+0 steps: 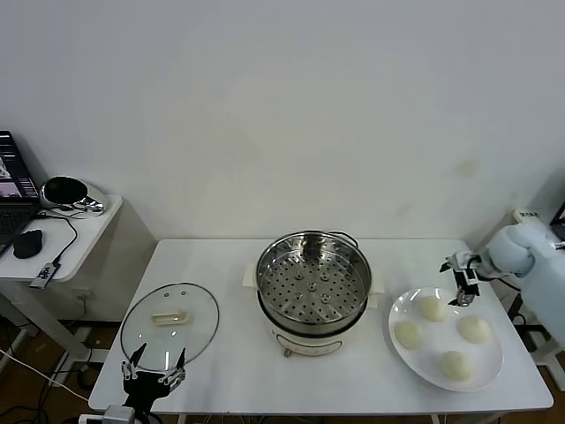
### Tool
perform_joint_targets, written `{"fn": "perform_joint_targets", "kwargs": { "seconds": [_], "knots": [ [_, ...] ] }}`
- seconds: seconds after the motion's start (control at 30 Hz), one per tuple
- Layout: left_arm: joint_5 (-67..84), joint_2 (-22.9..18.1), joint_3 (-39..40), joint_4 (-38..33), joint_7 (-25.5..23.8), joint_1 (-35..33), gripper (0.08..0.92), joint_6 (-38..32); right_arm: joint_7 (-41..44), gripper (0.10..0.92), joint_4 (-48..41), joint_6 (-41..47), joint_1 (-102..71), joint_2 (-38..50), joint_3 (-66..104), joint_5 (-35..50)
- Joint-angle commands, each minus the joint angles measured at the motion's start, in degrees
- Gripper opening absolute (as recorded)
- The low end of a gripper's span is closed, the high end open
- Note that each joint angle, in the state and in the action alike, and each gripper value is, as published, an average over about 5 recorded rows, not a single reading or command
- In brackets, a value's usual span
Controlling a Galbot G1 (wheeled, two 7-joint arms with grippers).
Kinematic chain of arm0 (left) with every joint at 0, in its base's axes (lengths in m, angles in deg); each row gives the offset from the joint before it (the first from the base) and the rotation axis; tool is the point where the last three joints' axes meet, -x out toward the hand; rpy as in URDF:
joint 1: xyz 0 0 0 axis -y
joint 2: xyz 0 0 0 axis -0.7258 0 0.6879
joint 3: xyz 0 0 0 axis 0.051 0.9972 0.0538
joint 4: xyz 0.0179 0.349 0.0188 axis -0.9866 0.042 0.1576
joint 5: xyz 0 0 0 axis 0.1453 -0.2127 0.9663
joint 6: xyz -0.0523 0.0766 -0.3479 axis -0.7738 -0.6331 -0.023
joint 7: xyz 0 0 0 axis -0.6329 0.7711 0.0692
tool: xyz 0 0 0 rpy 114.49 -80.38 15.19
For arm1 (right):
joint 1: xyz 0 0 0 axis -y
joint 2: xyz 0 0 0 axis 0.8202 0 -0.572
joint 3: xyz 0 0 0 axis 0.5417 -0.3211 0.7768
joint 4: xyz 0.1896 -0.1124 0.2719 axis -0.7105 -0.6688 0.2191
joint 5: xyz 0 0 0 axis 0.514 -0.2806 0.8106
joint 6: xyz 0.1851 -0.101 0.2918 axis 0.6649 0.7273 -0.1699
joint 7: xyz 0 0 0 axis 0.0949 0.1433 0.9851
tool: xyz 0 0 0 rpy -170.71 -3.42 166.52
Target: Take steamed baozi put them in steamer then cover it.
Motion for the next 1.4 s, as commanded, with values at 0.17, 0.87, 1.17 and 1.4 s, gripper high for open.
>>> {"fn": "perform_joint_targets", "kwargs": {
  "seconds": [0.17,0.87,1.17,1.4],
  "knots": [
    [-0.89,-0.41,0.17,-0.13,-0.01,-0.64,0.823,0.08,1.36,0.823,-4.94,-1.16,0.23,-3.17,-4.31,-2.56],
    [-1.65,-0.44,0.76,-0.33,-0.15,-0.63,0.823,0.19,-3.70,0.823,-7.38,0.07,-1.97,-5.13,-1.61,-1.09],
    [-1.76,-0.48,0.94,-0.33,-0.16,-0.61,0.823,0.19,-4.16,0.823,-7.23,0.06,-2.20,-4.75,-1.00,-0.58],
    [-1.80,-0.53,1.14,-0.29,-0.18,-0.57,0.823,0.20,-4.44,0.750,-6.98,0.16,-2.27,-4.51,-0.75,0.07]
  ]
}}
